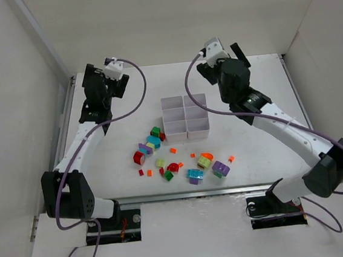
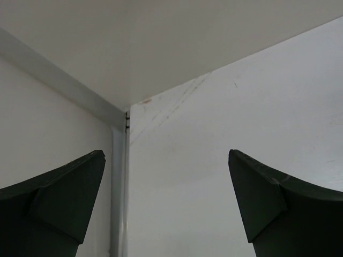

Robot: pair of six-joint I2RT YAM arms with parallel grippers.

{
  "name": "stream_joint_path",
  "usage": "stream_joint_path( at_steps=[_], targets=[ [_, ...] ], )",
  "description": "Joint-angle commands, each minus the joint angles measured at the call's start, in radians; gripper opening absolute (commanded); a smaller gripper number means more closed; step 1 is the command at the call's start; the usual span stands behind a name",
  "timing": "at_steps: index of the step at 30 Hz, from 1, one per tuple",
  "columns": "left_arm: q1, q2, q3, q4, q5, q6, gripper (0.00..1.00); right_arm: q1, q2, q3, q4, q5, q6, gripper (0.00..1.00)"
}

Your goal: Sort the legos into containers by color

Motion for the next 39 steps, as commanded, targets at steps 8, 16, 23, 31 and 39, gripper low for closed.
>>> stream_joint_path(
  at_steps=[8,16,23,31,39],
  targets=[
    [-0.005,-0.097,0.133,-0.324,0.273,-0.265,0.99,-0.04,-0.087,0.213,-0.617,-0.564,0.366,0.99],
    [-0.005,-0.133,0.036,-0.193,0.292,-0.361,0.99,0.034,0.071,0.259,-1.026,-0.77,0.547,0.99],
    [-0.005,-0.235,-0.108,-0.193,0.29,-0.33,0.99,0.079,0.064,0.126,-1.276,-0.717,0.705,0.99],
    [-0.005,-0.341,-0.159,-0.25,0.442,-0.38,0.99,0.117,-0.038,-0.072,-1.234,-0.7,0.785,0.99],
    [-0.005,-0.351,-0.145,-0.218,0.467,-0.427,0.99,0.128,0.079,-0.098,-1.197,-0.64,0.813,0.94]
  ],
)
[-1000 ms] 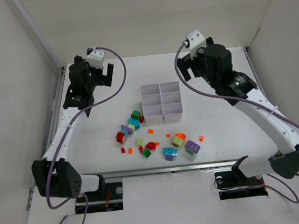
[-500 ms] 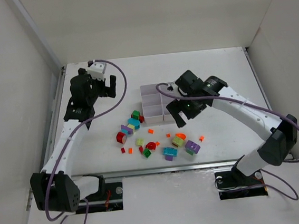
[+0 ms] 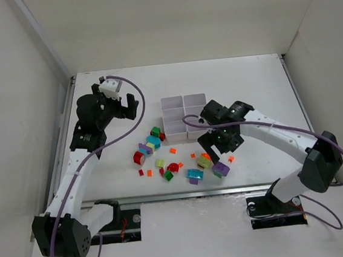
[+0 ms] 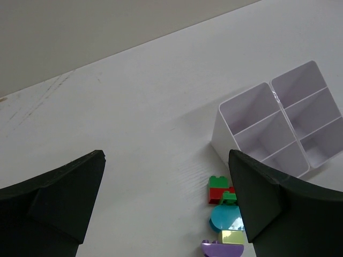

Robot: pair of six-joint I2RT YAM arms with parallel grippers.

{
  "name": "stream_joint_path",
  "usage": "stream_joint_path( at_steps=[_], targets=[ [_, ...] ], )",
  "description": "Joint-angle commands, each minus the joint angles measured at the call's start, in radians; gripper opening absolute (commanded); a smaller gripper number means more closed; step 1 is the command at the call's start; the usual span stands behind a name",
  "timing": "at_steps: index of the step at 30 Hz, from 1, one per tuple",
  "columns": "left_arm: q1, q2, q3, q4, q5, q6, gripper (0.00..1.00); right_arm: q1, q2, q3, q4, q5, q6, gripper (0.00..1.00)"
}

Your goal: Sort the legos into containers by color

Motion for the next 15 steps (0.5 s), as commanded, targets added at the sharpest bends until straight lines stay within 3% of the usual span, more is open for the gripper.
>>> stream_joint_path(
  at_steps=[1,7,15],
  targets=[
    [0.0,-0.029,0.013,0.042,0.061,-0.029,0.99,0.012,0.022,-0.016,0.058,0.033,0.04,0.92],
    [0.0,-0.048,-0.03,0.083,0.03,-0.029,0.99,0.032,0.094,-0.053,0.075,0.077,0.08,0.84],
    [0.0,-0.068,-0.039,0.083,-0.028,0.02,0.99,0.066,0.117,-0.071,0.095,0.03,0.069,0.83]
  ],
)
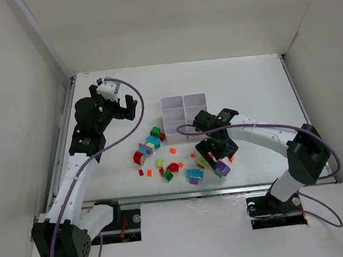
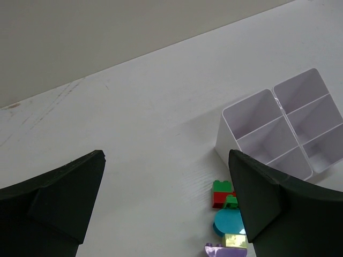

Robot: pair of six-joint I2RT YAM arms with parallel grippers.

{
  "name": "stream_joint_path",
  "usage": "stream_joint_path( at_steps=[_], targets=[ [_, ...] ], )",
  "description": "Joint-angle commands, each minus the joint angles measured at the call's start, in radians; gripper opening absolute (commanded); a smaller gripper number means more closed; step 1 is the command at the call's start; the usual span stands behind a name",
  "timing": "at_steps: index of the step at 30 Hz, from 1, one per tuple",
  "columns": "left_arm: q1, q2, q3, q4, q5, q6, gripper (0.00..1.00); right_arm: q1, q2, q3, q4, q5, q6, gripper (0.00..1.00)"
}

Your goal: Sort the legos into containers by color

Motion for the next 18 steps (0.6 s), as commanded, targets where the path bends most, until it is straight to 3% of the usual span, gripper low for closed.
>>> stream_joint_path(
  at_steps=[1,5,8,11,12,13,16,18],
  targets=[
    [-0.001,-0.027,-0.013,0.056,-0.022,0.023,0.99,0.023,-0.006,-0.018,0.035,-0.019,0.014,0.81],
    [-0.001,-0.036,-0.013,0.056,-0.042,0.023,0.99,0.033,0.003,-0.032,0.046,-0.028,0.034,0.77],
    [-0.001,-0.036,-0.022,0.056,-0.051,0.032,0.99,0.033,0.003,-0.041,0.046,-0.028,0.034,0.65],
    [-0.001,-0.036,-0.022,0.047,-0.051,0.032,0.99,0.033,0.003,-0.05,0.055,-0.028,0.052,0.6],
    [-0.001,-0.036,-0.022,0.047,-0.051,0.045,0.99,0.033,0.003,-0.05,0.055,-0.028,0.052,0.55],
    [-0.001,-0.036,-0.022,0.047,-0.051,0.055,0.99,0.033,0.003,-0.05,0.055,-0.028,0.052,0.4],
    [-0.001,-0.036,-0.022,0.047,-0.06,0.066,0.99,0.033,-0.006,-0.05,0.055,-0.028,0.061,0.14],
    [-0.001,-0.027,-0.022,0.047,-0.05,0.075,0.99,0.033,-0.017,-0.03,0.045,-0.028,0.061,0.05]
  ],
)
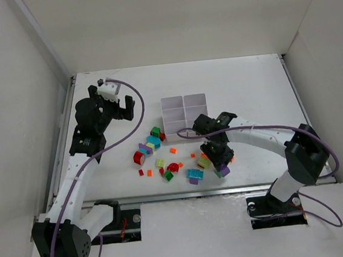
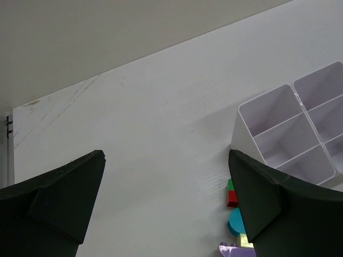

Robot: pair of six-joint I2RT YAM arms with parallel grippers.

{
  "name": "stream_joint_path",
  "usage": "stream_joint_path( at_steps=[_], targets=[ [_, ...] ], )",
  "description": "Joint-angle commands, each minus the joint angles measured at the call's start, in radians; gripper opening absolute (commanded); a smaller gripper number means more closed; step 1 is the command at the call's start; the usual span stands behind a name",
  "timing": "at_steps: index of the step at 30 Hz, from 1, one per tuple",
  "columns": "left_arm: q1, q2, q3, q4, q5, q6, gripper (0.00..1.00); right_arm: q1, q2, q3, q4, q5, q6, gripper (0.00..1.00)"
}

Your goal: Sort the legos into containers by color

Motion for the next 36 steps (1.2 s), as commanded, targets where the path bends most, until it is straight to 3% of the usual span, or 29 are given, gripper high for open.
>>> stream_joint_path(
  at_steps=[1,7,10,12,17,19,21,23,27,30,35,36],
  targets=[
    [-0.001,-0.022,-0.01,0.049,0.014,0.028,0.99,0.006,-0.02,0.02,0.012,-0.015,0.02,0.01],
    [-0.001,-0.013,0.001,0.043,0.067,0.075,0.99,0.006,-0.083,0.18,-0.096,0.051,0.051,0.0],
    [-0.01,0.027,0.056,-0.093,0.261,0.268,0.97,-0.003,-0.092,0.321,-0.192,0.131,0.051,0.0],
    [-0.031,0.066,0.088,-0.186,0.298,0.327,0.97,-0.029,-0.071,0.476,-0.215,0.16,0.051,0.0],
    [-0.137,0.157,0.252,-0.305,0.226,0.456,0.97,-0.096,0.027,0.743,-0.168,0.176,-0.012,0.0],
    [-0.166,0.194,0.301,-0.332,0.184,0.503,0.97,-0.119,0.084,0.832,-0.102,0.136,-0.059,0.0],
    [-0.2,0.203,0.349,-0.333,0.194,0.548,0.99,-0.156,0.124,0.883,-0.015,-0.009,-0.11,0.0],
    [-0.221,0.203,0.349,-0.307,0.225,0.56,0.99,-0.193,0.133,0.892,0.056,-0.063,-0.121,0.0],
    [-0.283,0.194,0.307,-0.178,0.194,0.571,0.99,-0.3,0.133,0.816,0.333,-0.41,-0.1,0.0],
    [-0.315,0.206,0.273,-0.101,0.118,0.571,0.99,-0.319,0.122,0.756,0.453,-0.502,-0.058,0.0],
    [-0.315,0.252,0.241,-0.092,0.13,0.785,0.99,-0.319,0.122,0.687,0.601,-0.589,0.018,0.0],
    [-0.315,0.278,0.222,-0.016,0.102,0.786,0.99,-0.308,0.122,0.669,0.618,-0.576,0.057,0.0]
  ],
)
